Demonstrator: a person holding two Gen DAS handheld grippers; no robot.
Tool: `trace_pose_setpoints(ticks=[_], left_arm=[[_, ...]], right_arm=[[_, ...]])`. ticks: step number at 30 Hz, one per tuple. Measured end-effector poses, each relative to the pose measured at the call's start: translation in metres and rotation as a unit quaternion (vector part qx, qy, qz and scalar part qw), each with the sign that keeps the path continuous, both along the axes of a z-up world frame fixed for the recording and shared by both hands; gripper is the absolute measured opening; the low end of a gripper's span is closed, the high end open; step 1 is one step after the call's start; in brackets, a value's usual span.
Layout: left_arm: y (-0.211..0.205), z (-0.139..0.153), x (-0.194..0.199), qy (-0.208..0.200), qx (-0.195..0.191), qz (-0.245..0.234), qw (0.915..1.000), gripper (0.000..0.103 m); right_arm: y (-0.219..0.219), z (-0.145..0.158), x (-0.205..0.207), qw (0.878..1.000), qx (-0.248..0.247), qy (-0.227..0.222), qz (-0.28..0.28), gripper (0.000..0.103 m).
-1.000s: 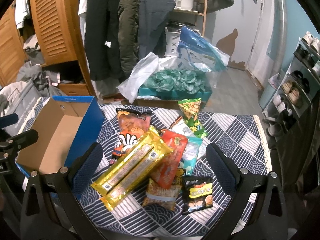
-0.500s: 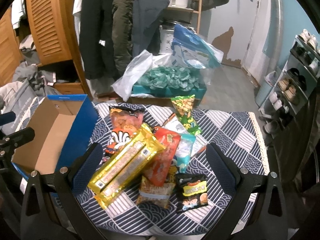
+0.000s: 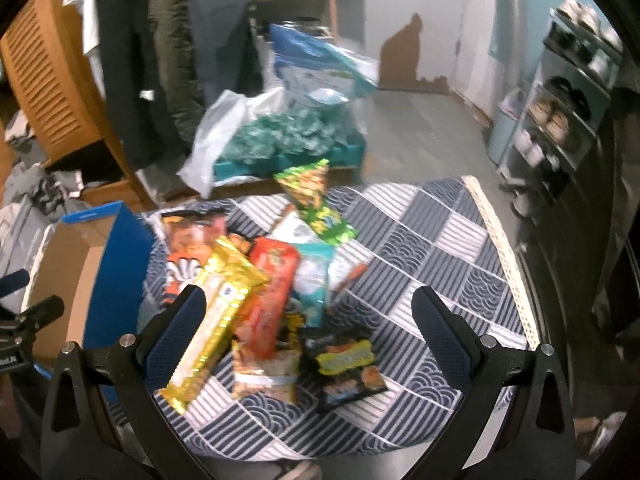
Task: Organize snacks
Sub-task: 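Grasp a gold wafer bar with the left tool while the right tool grasps the black snack bag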
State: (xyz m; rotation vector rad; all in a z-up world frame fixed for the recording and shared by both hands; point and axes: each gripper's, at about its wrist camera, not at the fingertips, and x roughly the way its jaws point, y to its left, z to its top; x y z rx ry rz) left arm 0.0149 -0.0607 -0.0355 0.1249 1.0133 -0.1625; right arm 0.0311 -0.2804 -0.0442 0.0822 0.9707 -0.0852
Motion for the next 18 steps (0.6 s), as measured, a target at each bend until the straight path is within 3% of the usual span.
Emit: trace_pose_setpoints(ticks=[10, 18], left_arm=[[-0.026, -0.034, 0.015, 0.033, 0.004, -0.018, 0.9993, 0.093], [-0.058, -0.073, 0.026, 0.056, 0.048, -0.045, 0.9963, 0.093]], right_arm=[[-0.034, -0.046, -0.006, 0.998, 0.006, 0.057, -0.021, 0.101], [-0.033, -0.081, 0.000, 0.995, 0.008, 0.102, -0.007, 0.101]])
